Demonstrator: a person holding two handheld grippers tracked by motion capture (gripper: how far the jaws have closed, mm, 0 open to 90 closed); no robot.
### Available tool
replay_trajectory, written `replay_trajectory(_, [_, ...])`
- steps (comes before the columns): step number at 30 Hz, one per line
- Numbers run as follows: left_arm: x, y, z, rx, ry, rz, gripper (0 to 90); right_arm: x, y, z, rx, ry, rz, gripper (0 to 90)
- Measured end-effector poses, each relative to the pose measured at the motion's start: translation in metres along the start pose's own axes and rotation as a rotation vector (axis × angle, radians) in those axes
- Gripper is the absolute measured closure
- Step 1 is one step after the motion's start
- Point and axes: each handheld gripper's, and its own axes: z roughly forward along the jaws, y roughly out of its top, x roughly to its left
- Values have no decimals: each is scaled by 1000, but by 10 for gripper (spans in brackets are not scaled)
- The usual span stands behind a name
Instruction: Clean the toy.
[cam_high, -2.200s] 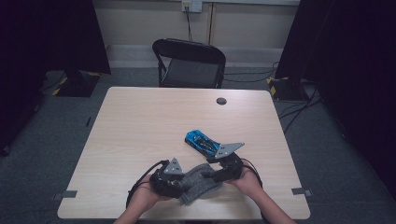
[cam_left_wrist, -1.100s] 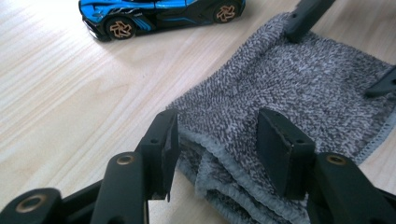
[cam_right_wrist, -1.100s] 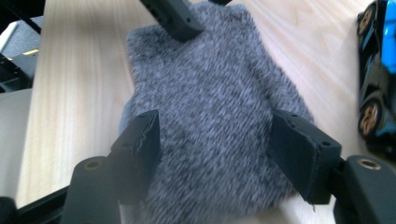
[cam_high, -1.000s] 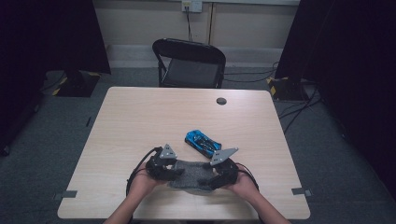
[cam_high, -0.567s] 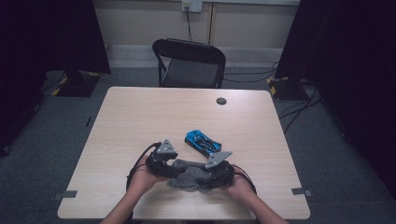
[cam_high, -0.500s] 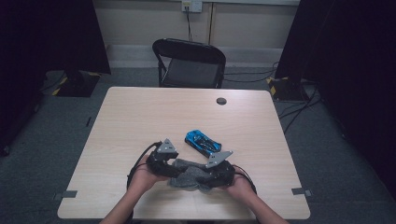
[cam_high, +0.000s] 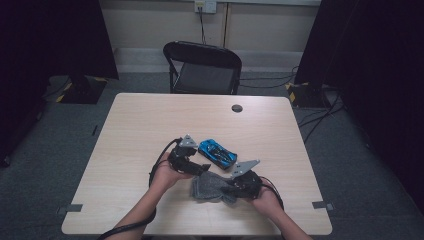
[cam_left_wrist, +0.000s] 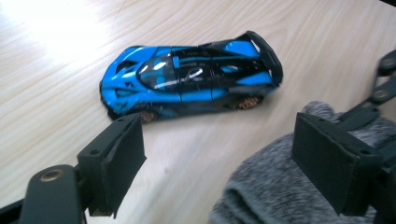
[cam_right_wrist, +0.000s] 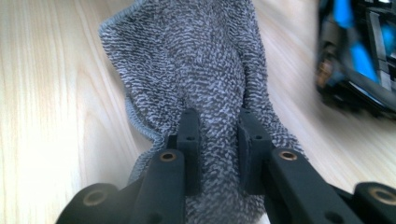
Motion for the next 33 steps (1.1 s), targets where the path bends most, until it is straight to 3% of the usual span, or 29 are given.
replay_trajectory(7, [3, 18, 25, -17, -17, 23, 161, -8, -14, -15, 3, -12, 21, 741])
replay_trajectory(9, [3, 22, 32, -6, -12, 54, 161, -8, -16, -17, 6, -13, 21, 740])
replay_trajectory(14, [7, 28, 45, 22, -15, 59, 157, -8, -20, -19, 9, -10, 37, 740])
replay_trajectory(21, [9, 34, 57, 35, -64, 78, 168, -10, -23, -20, 4, -5, 50, 741])
replay_trajectory(24, [10, 35, 61, 47, -41, 92, 170, -10, -23, -20, 8, -8, 49, 741])
replay_trajectory(28, [12, 34, 63, 45, -43, 83, 160, -11, -24, -22, 10, -11, 52, 741])
replay_trajectory(30, [12, 34, 64, 53, -39, 102, 161, -15, -25, -24, 10, -21, 57, 741])
replay_trajectory(33, [11, 33, 68, 70, 3, 121, 133, -23, -27, -27, 13, -39, 73, 742])
